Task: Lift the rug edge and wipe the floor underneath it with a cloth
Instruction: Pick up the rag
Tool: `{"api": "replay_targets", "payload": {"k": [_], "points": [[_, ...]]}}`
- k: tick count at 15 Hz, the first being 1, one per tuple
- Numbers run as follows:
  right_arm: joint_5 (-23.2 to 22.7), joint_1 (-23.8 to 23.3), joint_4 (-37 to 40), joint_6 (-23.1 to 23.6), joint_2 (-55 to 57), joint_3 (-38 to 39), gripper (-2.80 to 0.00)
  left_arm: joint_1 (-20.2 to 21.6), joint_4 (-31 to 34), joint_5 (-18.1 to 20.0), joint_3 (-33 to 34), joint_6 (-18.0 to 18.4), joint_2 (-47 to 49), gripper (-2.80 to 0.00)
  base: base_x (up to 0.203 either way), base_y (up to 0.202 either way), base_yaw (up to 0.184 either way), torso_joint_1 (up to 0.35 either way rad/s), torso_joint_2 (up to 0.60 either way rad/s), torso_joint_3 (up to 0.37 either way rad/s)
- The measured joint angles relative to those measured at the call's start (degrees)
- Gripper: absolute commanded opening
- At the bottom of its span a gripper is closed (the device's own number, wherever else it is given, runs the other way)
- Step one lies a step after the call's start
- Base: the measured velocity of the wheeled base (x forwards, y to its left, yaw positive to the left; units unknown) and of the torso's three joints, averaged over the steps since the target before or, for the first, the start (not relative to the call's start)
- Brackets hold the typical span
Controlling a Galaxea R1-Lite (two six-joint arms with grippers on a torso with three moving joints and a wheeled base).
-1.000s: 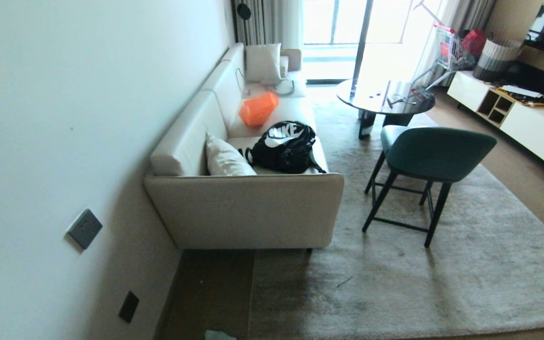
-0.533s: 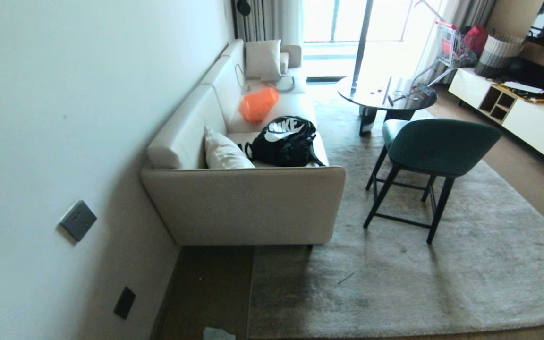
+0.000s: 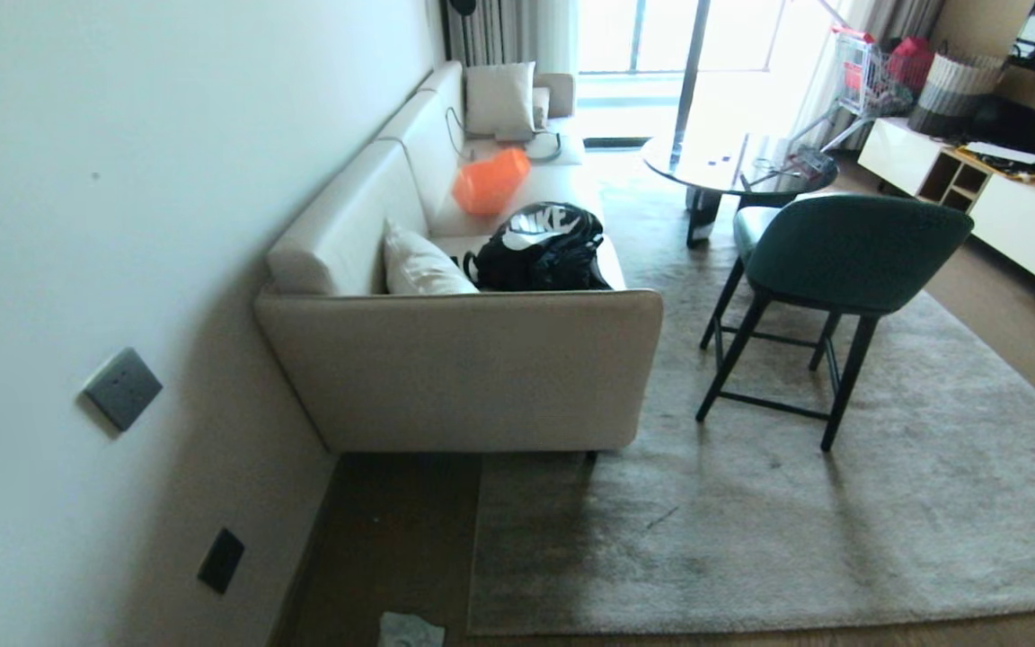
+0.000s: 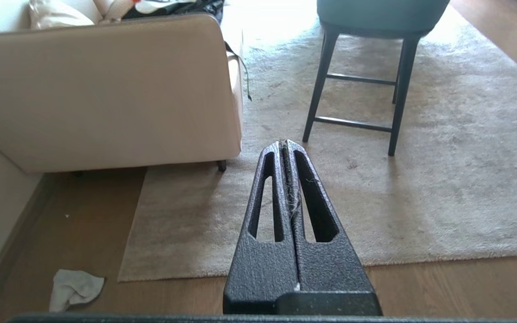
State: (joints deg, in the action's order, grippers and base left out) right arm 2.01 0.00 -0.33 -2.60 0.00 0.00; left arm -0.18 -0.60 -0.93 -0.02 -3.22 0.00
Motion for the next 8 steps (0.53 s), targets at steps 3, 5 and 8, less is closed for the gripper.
{"api": "replay_targets", "payload": {"k": [3,5,8], "points": [[0.0,0.0,0.01,0.12,0.0,0.0,-2.8,0.02,0.01,-0.01,0.0,0.0,0.0,-2.8,0.0,0.0,0.0,-0.151,0.52,0.36],[0.0,0.0,0.02,3.12,0.0,0.0,-2.8,0.02,0.02,-0.02,0.0,0.02,0.0,-2.8,0.0,0.0,0.0,-0.137,0.51,0.373],[0.0,0.0,0.04,0.11,0.0,0.0,-2.8,0.02,0.05,-0.01,0.0,0.0,0.0,-2.8,0.0,0.0,0.0,-0.108,0.5,0.378]]}}
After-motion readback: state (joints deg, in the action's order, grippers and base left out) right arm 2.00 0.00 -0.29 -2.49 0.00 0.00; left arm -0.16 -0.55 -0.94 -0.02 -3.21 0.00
